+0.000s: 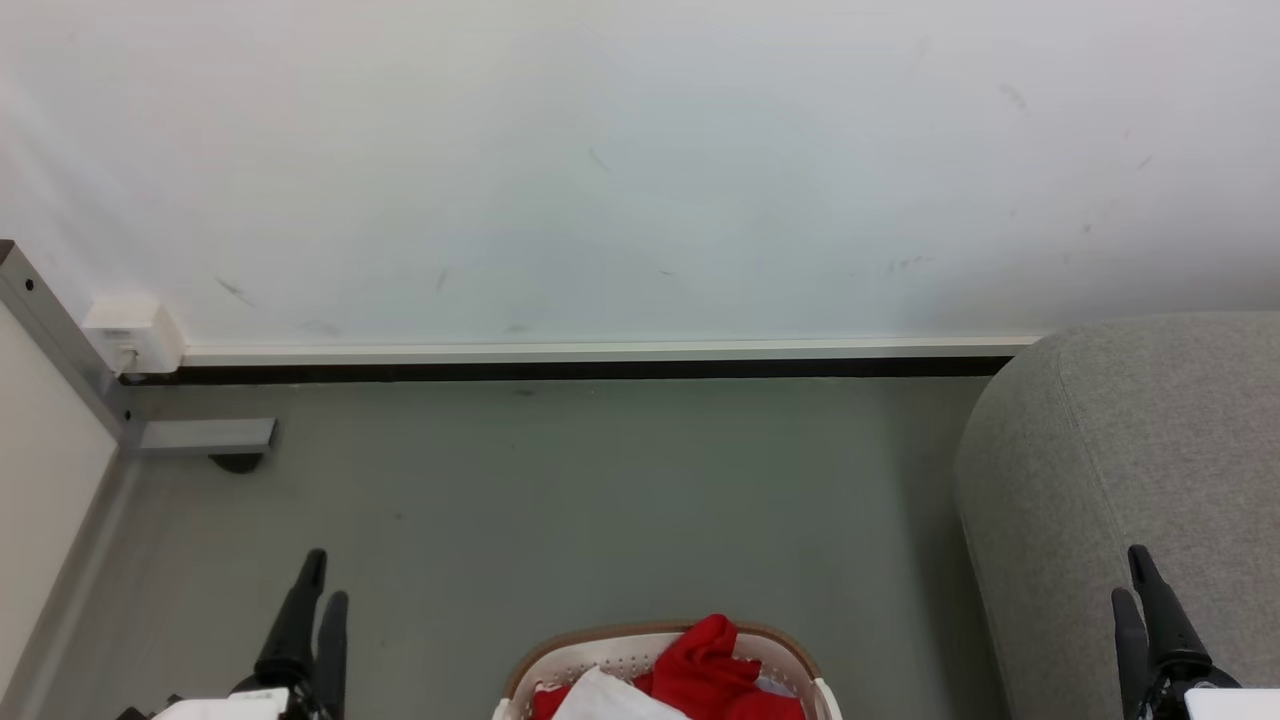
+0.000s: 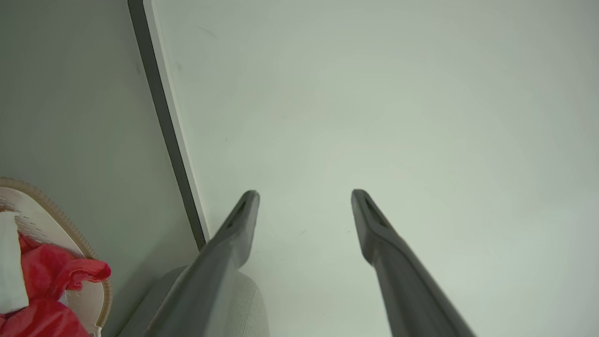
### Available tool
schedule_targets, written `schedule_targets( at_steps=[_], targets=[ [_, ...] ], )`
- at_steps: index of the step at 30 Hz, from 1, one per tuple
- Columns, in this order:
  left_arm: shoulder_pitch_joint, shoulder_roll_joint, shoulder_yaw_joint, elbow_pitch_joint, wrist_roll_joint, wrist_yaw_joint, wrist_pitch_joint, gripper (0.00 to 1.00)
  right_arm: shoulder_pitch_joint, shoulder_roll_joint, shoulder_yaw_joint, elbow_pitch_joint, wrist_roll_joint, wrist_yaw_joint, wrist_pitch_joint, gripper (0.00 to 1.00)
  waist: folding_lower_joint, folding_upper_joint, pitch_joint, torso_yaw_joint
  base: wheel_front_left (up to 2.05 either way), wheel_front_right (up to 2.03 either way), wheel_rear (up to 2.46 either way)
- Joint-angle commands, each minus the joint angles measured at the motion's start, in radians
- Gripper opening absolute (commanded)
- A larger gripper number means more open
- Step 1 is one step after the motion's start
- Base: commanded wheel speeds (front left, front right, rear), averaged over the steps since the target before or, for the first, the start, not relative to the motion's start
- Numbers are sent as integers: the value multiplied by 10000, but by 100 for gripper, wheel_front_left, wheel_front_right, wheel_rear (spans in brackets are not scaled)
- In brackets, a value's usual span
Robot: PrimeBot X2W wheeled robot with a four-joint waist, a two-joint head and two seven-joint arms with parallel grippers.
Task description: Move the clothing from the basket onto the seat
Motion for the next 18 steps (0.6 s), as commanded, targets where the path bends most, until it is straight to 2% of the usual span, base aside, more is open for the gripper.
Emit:
schedule_targets(
  at_steps=[1, 6, 18],
  targets=[
    [-147, 47, -88, -176, 95, -2, -123, 100, -117, -97, 72, -180, -273, -1, -128, 100, 0, -1, 1, 6, 0, 0, 0],
    [-110, 51, -175, -156, 582, 68, -372, 100, -41, -124, 111, -317, -1351, -2, -380, 100, 0, -1, 3, 15, 0, 0, 0],
    [53, 61, -416, -422, 2907, 526, -875, 100, 207, -119, 344, -824, -4034, -3, -877, 100, 0, -1, -2, 42, 0, 0, 0]
  ],
)
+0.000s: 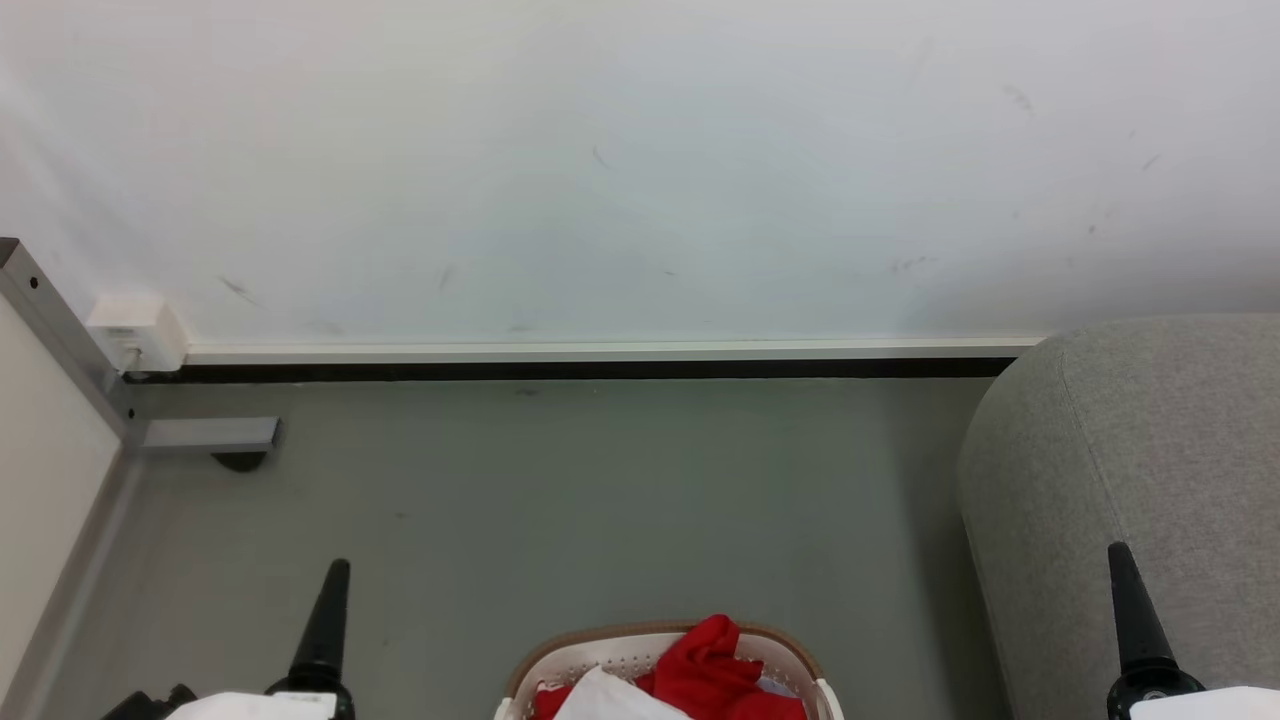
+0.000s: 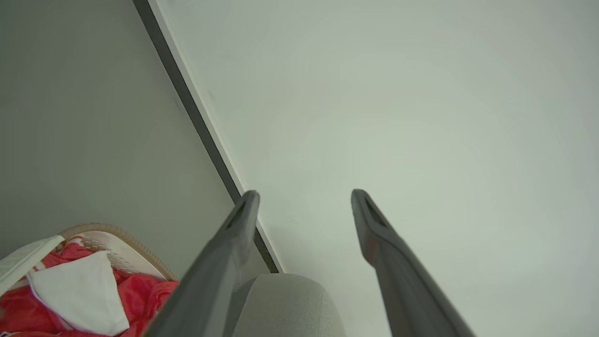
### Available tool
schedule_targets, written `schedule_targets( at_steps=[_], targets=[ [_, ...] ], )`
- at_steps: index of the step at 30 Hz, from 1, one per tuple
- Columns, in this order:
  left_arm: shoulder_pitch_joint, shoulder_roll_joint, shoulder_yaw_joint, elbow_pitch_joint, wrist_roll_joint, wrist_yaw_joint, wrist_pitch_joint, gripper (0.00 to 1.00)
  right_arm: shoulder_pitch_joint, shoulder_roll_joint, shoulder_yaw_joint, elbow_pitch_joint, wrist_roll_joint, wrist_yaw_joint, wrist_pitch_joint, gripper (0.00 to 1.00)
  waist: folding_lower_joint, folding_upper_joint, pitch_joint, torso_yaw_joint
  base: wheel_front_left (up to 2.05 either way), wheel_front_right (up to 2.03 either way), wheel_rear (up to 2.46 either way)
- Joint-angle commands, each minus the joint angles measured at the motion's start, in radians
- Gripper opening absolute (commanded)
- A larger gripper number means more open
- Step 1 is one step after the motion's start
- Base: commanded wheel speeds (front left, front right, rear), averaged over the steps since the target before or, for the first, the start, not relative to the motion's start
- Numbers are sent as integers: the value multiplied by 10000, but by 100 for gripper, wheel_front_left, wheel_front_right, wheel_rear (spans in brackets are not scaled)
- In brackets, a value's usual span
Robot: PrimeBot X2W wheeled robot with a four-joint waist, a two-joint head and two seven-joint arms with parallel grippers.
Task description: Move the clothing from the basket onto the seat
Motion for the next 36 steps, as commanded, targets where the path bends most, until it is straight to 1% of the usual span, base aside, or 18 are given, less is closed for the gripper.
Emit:
schedule_targets(
  at_steps=[1, 7, 20, 36],
  targets=[
    [-88, 63, -5, -187, 297, 31, -102, 100, -97, -107, 42, -238, -358, -4, -94, 100, -1, 0, 0, 0, 0, 0, 0],
    [-3, 68, -151, -305, 1487, 224, -341, 100, -1, -136, 280, -390, -1744, -5, -334, 100, -1, 0, -5, 7, 0, 0, 0],
    [169, 79, -518, -538, 4096, 401, -825, 100, 121, -338, 627, -550, -4624, -7, -820, 100, -1, 0, -24, 52, 0, 0, 0],
    [362, 91, -622, -616, 6242, 605, -1335, 100, 316, -310, 838, -545, -7026, -9, -1328, 100, -1, 0, -42, 76, 0, 0, 0]
  ],
)
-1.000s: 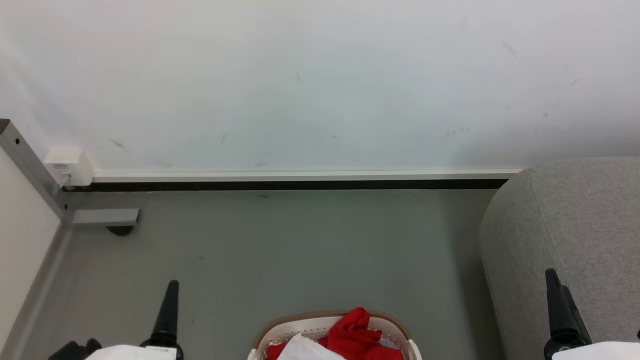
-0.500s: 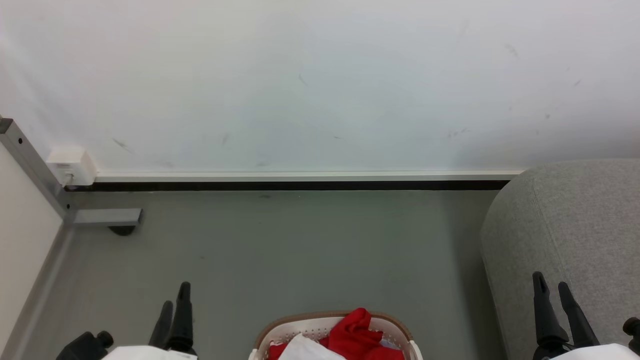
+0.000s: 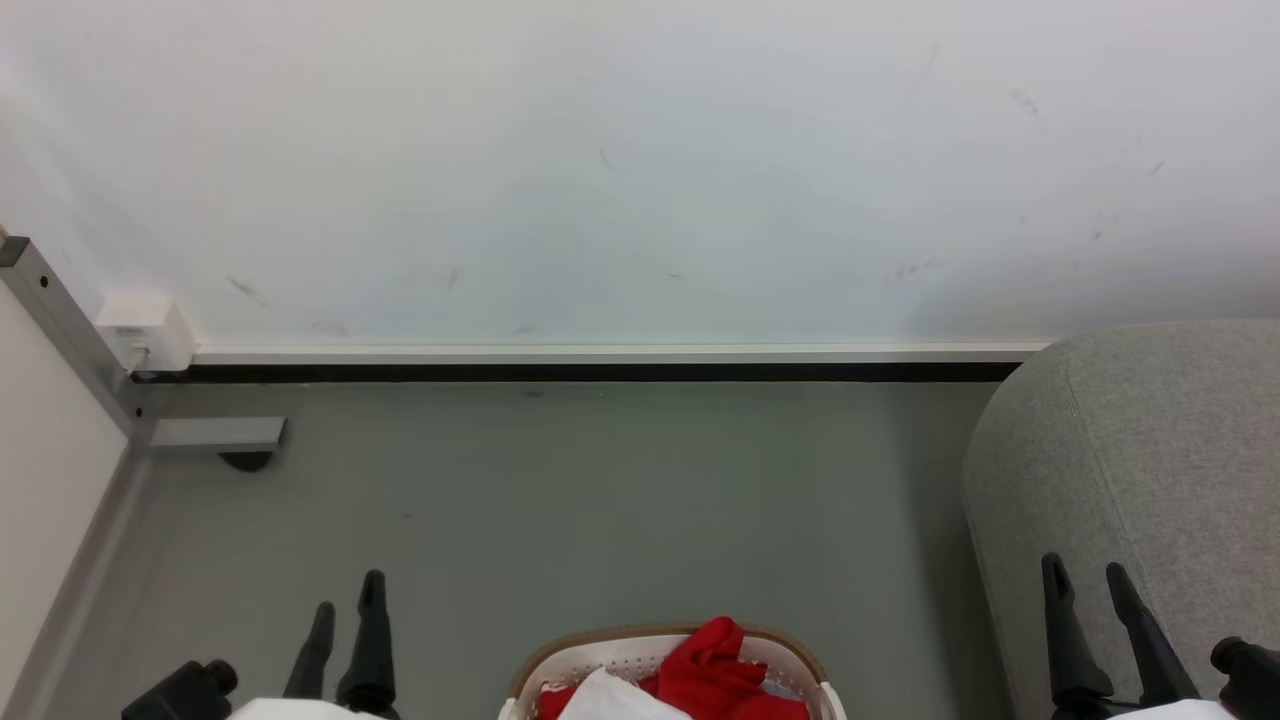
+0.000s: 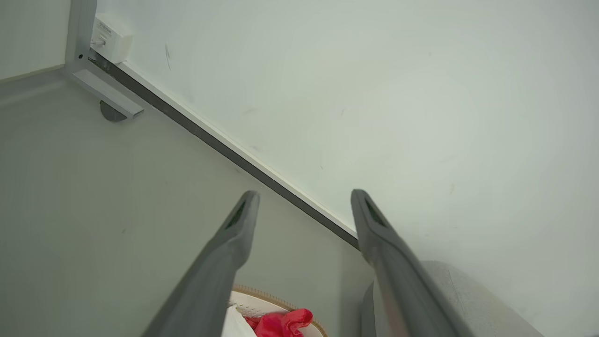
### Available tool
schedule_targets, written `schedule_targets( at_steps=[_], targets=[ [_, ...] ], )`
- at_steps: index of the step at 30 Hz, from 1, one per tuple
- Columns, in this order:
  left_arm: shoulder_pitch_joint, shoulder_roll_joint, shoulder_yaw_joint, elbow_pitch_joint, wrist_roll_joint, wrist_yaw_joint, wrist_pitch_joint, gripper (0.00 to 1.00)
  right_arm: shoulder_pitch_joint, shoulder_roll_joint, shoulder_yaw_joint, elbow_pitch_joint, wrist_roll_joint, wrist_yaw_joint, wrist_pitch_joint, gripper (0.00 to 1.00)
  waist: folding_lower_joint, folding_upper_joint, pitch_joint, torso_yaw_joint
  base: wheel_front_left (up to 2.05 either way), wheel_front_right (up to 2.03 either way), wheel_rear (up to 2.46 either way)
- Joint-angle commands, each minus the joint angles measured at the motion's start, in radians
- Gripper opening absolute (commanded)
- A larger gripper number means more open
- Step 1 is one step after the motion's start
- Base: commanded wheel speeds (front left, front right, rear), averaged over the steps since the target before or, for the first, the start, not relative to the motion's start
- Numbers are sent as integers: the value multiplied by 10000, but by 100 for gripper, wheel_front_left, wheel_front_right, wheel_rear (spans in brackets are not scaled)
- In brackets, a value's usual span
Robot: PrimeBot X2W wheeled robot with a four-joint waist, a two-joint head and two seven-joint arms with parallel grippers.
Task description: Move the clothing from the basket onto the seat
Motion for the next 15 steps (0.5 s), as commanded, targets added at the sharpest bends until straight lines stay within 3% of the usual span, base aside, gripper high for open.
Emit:
schedule_targets(
  at_steps=[1, 15],
  targets=[
    [-7, 83, -2, -128, 450, 41, -140, 100, 1, -63, 30, -160, -441, -10, -131, 100, -1, 0, 2, -5, 0, 0, 0],
    [104, 92, -119, -159, 2120, 176, -508, 100, 155, -76, 92, -294, -2184, -12, -513, 100, -1, 0, 18, 1, 0, 0, 0]
  ],
)
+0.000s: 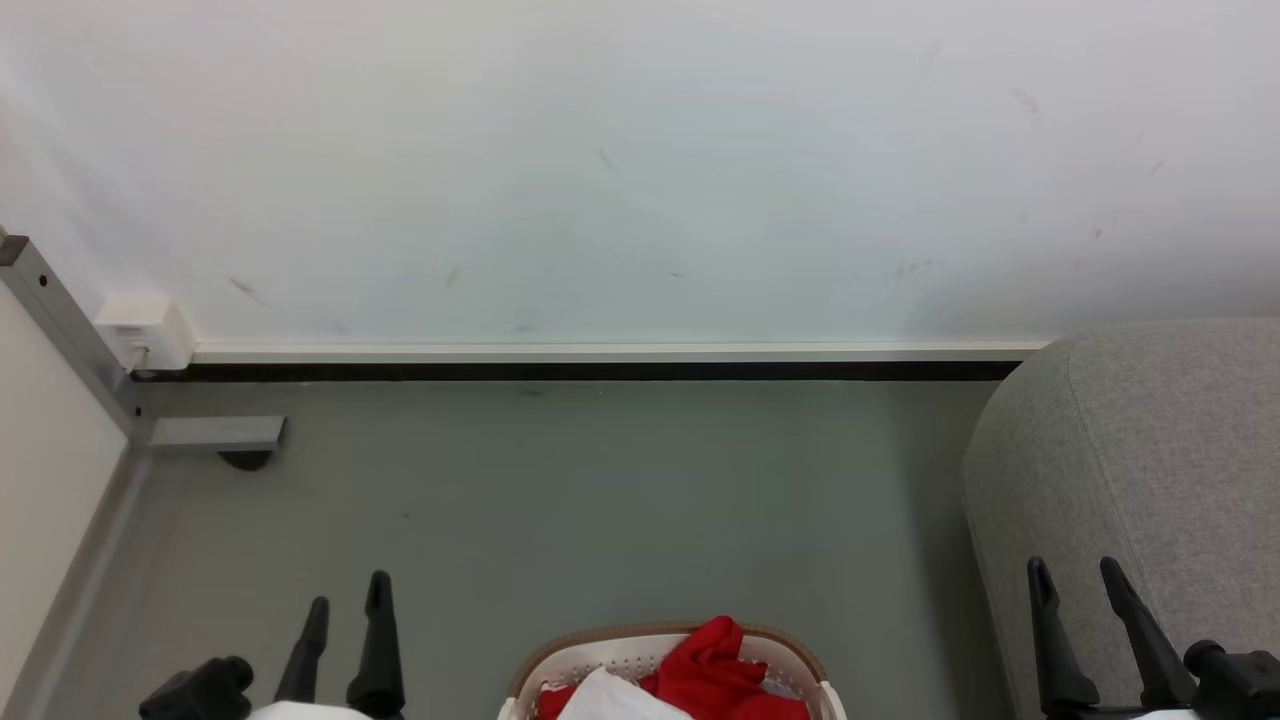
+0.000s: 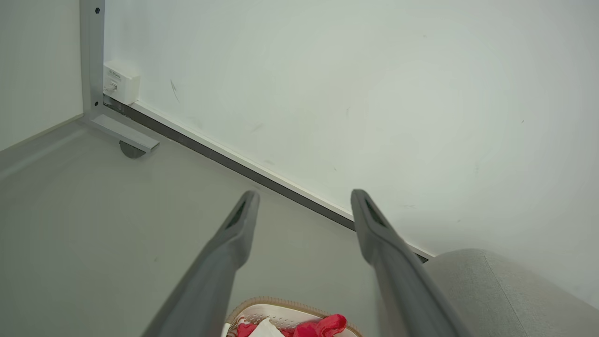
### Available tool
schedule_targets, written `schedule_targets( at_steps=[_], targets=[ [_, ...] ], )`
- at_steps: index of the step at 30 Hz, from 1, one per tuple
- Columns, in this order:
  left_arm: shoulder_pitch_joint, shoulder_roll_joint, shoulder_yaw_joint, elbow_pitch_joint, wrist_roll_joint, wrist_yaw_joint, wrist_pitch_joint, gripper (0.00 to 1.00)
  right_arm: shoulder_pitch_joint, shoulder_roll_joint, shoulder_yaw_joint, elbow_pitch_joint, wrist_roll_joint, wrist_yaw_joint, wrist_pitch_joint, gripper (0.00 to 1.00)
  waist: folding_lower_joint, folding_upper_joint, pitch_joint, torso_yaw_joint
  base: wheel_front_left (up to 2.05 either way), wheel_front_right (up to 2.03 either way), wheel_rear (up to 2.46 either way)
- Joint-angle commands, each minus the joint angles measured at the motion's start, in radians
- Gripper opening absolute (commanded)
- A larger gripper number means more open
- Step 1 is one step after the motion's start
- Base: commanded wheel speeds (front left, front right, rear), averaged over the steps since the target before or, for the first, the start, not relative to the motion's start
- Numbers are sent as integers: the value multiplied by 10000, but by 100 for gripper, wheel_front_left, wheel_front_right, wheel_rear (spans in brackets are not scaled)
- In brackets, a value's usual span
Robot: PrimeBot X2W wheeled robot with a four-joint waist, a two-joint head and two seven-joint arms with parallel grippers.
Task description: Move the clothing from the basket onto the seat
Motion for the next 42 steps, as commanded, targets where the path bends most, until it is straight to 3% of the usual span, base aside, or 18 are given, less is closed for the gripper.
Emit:
schedule_targets(
  at_steps=[1, 23, 42],
  targets=[
    [41, 87, -17, -106, 440, 29, -134, 100, 52, -74, 14, -166, -407, -12, -124, 100, -1, 0, -4, 8, 0, 0, 0],
    [274, 98, -82, -205, 2417, 192, -610, 100, 273, 41, -204, -311, -1966, -16, -602, 100, -1, 0, -55, 32, 0, 0, 0],
    [392, 227, 168, 110, 4277, -140, -996, 100, 398, 100, -570, -159, -2738, -19, -992, 100, -1, 0, -50, -19, 0, 0, 0]
  ],
)
